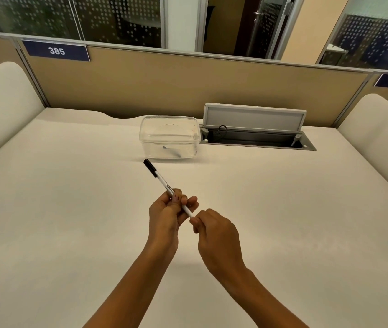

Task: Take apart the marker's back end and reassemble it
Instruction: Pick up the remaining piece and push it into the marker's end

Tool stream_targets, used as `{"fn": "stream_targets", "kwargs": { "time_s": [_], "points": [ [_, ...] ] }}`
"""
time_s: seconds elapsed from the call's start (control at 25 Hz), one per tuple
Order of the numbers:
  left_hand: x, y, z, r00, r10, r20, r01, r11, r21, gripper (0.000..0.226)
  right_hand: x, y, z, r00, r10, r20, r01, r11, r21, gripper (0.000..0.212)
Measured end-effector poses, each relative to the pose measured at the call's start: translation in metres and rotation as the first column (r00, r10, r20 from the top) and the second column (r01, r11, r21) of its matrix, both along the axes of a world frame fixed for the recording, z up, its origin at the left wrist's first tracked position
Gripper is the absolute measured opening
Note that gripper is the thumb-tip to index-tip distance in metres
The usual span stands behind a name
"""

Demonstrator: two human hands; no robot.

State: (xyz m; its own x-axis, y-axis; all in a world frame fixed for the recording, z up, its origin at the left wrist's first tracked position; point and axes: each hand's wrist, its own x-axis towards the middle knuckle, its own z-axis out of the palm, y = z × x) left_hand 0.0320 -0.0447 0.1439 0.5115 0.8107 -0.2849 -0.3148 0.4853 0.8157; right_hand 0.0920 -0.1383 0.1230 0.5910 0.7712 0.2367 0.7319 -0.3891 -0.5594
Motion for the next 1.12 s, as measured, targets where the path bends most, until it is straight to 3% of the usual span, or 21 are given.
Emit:
{"fn": "stream_targets", "kwargs": {
  "time_s": [0.08, 0.12, 0.16, 0.24, 0.28, 0.32, 0.36, 0.4, 0.48, 0.52, 0.6, 0.68, 0.72, 0.8, 0.84, 0.88, 0.92, 0.96, 1.0, 1.08, 1.12],
  "points": [
    [-0.002, 0.000, 0.000, 0.999, -0.049, 0.019, 0.049, 0.999, -0.014, 0.028, 0.000, 0.002, 0.009, 0.910, -0.020, -0.415, 0.029, 0.999, 0.014, 0.036],
    [-0.003, 0.001, 0.000, 0.995, -0.085, 0.042, 0.087, 0.996, -0.034, 0.030, 0.003, 0.002, 0.014, 0.729, -0.011, -0.684, 0.029, 0.999, 0.015, 0.039],
    [-0.004, 0.003, 0.000, 0.990, -0.123, 0.074, 0.128, 0.990, -0.058, 0.032, 0.007, 0.001, 0.019, 0.442, 0.015, -0.897, 0.022, 0.999, 0.028, 0.040],
    [-0.006, 0.005, 0.003, 0.972, -0.181, 0.149, 0.193, 0.978, -0.077, 0.034, 0.013, -0.003, 0.023, -0.126, 0.104, -0.987, 0.054, 0.994, 0.098, 0.037],
    [-0.006, 0.005, 0.004, 0.967, -0.193, 0.167, 0.206, 0.976, -0.065, 0.033, 0.014, -0.005, 0.023, -0.227, 0.137, -0.964, 0.081, 0.989, 0.122, 0.036],
    [-0.005, 0.006, 0.005, 0.968, -0.193, 0.162, 0.203, 0.978, -0.046, 0.032, 0.015, -0.006, 0.022, -0.199, 0.145, -0.969, 0.083, 0.988, 0.131, 0.035],
    [-0.004, 0.005, 0.005, 0.974, -0.181, 0.135, 0.186, 0.982, -0.025, 0.031, 0.014, -0.007, 0.021, -0.017, 0.127, -0.992, 0.056, 0.990, 0.126, 0.036],
    [-0.003, 0.004, 0.004, 0.983, -0.157, 0.099, 0.159, 0.987, -0.008, 0.029, 0.012, -0.007, 0.019, 0.283, 0.084, -0.955, 0.017, 0.996, 0.092, 0.037],
    [-0.001, 0.001, 0.003, 0.995, -0.090, 0.043, 0.090, 0.996, 0.009, 0.026, 0.007, -0.007, 0.014, 0.819, -0.025, -0.574, 0.039, 0.999, 0.013, 0.032],
    [0.001, 0.000, 0.003, 0.998, -0.058, 0.028, 0.057, 0.998, 0.019, 0.025, 0.004, -0.006, 0.009, 0.932, -0.043, -0.359, 0.059, 0.998, 0.034, 0.028],
    [0.003, -0.001, 0.005, 1.000, -0.015, 0.001, 0.015, 0.998, 0.063, 0.024, -0.002, -0.003, -0.001, 0.998, -0.050, -0.025, 0.051, 0.997, 0.055, 0.029],
    [0.006, -0.003, 0.008, 1.000, -0.009, -0.013, 0.010, 0.995, 0.098, 0.025, -0.003, -0.002, -0.011, 0.993, -0.050, 0.110, 0.036, 0.992, 0.123, 0.036],
    [0.006, -0.003, 0.008, 1.000, -0.022, -0.015, 0.023, 0.994, 0.105, 0.025, -0.003, -0.001, -0.010, 0.998, -0.048, 0.039, 0.042, 0.988, 0.149, 0.036],
    [0.004, -0.002, 0.007, 0.996, -0.089, 0.000, 0.089, 0.990, 0.108, 0.027, -0.002, 0.000, -0.001, 0.951, -0.047, -0.305, 0.103, 0.980, 0.172, 0.035],
    [0.003, -0.001, 0.006, 0.990, -0.137, 0.022, 0.134, 0.986, 0.099, 0.028, -0.001, -0.001, 0.005, 0.828, -0.029, -0.560, 0.135, 0.980, 0.148, 0.037],
    [0.002, 0.001, 0.006, 0.981, -0.188, 0.053, 0.184, 0.980, 0.080, 0.030, 0.001, -0.003, 0.011, 0.585, 0.016, -0.811, 0.158, 0.978, 0.133, 0.039],
    [0.000, 0.004, 0.007, 0.967, -0.240, 0.091, 0.235, 0.970, 0.056, 0.030, 0.003, -0.006, 0.015, 0.224, 0.099, -0.970, 0.190, 0.971, 0.143, 0.039],
    [-0.001, 0.006, 0.008, 0.950, -0.287, 0.125, 0.284, 0.958, 0.036, 0.031, 0.004, -0.008, 0.019, -0.121, 0.175, -0.977, 0.238, 0.961, 0.143, 0.038],
    [-0.001, 0.008, 0.010, 0.936, -0.320, 0.147, 0.320, 0.947, 0.025, 0.031, 0.004, -0.011, 0.021, -0.322, 0.230, -0.918, 0.266, 0.953, 0.145, 0.036],
    [-0.001, 0.009, 0.011, 0.934, -0.326, 0.144, 0.326, 0.945, 0.024, 0.029, 0.007, -0.013, 0.023, -0.326, 0.231, -0.917, 0.242, 0.958, 0.155, 0.035],
    [-0.001, 0.008, 0.009, 0.946, -0.302, 0.116, 0.300, 0.953, 0.031, 0.028, 0.007, -0.013, 0.023, -0.123, 0.178, -0.976, 0.193, 0.969, 0.152, 0.036]
  ]
}}
